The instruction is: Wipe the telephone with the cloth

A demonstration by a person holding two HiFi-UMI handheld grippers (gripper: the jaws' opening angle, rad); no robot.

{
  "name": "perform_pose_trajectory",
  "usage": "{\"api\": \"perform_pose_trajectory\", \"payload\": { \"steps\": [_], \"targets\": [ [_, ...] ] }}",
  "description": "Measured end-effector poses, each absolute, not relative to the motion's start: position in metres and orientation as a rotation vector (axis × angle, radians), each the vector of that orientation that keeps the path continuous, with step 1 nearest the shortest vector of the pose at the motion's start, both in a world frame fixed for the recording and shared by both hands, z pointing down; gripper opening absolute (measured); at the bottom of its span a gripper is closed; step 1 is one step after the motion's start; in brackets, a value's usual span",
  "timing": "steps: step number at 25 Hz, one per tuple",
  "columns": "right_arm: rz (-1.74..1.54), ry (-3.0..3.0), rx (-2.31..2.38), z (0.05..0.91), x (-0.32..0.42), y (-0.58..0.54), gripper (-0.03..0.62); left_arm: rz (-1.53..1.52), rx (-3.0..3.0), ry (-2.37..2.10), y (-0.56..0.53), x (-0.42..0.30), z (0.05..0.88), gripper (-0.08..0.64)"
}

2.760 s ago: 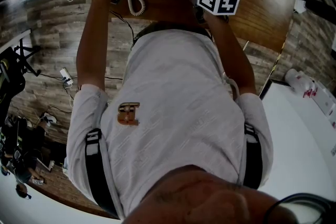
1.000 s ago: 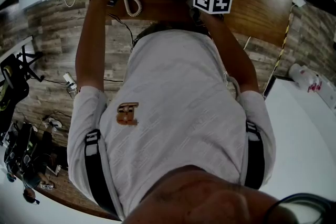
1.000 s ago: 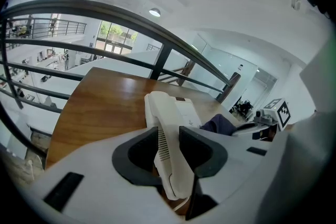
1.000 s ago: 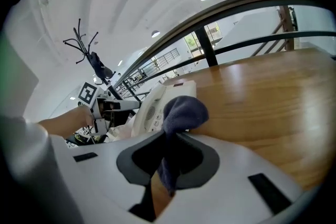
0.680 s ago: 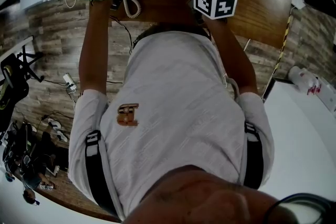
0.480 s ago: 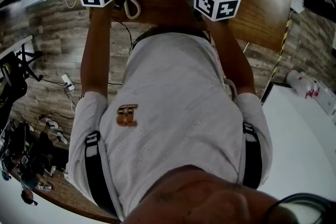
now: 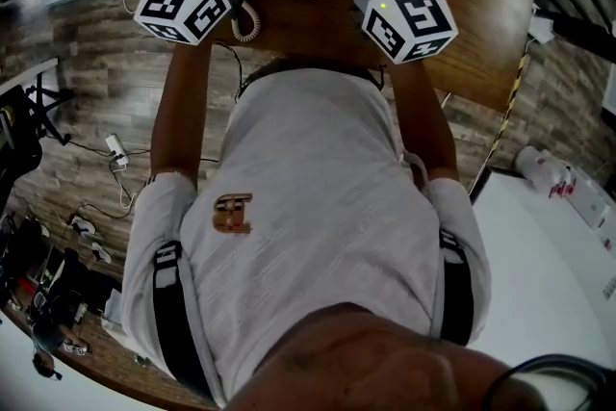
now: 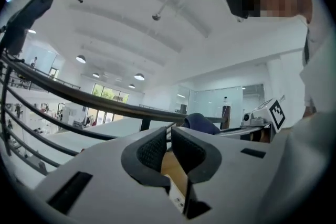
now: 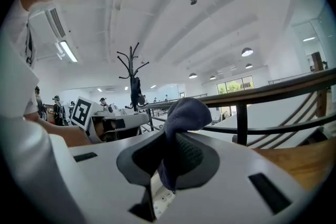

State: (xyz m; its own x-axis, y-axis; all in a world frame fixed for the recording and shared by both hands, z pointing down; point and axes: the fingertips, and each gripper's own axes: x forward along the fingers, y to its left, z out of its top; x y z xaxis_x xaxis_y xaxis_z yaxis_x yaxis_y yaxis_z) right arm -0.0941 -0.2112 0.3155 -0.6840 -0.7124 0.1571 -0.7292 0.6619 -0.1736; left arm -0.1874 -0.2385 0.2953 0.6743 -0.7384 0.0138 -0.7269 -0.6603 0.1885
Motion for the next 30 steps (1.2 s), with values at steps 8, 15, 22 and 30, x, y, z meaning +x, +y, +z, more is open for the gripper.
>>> {"api": "perform_pose_trajectory", "payload": {
  "steps": [8, 15, 22, 30],
  "targets": [
    [0.130, -2.932, 1.219, 0.281, -0.101, -0.201, 0.060, -0.210, 2.830, -1.282, -0.225, -0.185, 0.259, 0.025],
    [0.032, -3.001, 1.216, 0.264, -0.103, -0.193, 0.060, -0.224, 2.880, -1.292, -0.222, -0.182, 0.254, 0.018],
    [0.003, -2.990, 1.230, 0.264, -0.100, -0.185, 0.060, -0.224, 2.886, -1.283, -0.219, -0.177, 0.254, 0.018],
    [0.005, -2.984, 1.231, 0.268, -0.095, -0.180, 0.060, -0.215, 2.886, -1.282, -0.213, -0.172, 0.257, 0.018]
  ]
}}
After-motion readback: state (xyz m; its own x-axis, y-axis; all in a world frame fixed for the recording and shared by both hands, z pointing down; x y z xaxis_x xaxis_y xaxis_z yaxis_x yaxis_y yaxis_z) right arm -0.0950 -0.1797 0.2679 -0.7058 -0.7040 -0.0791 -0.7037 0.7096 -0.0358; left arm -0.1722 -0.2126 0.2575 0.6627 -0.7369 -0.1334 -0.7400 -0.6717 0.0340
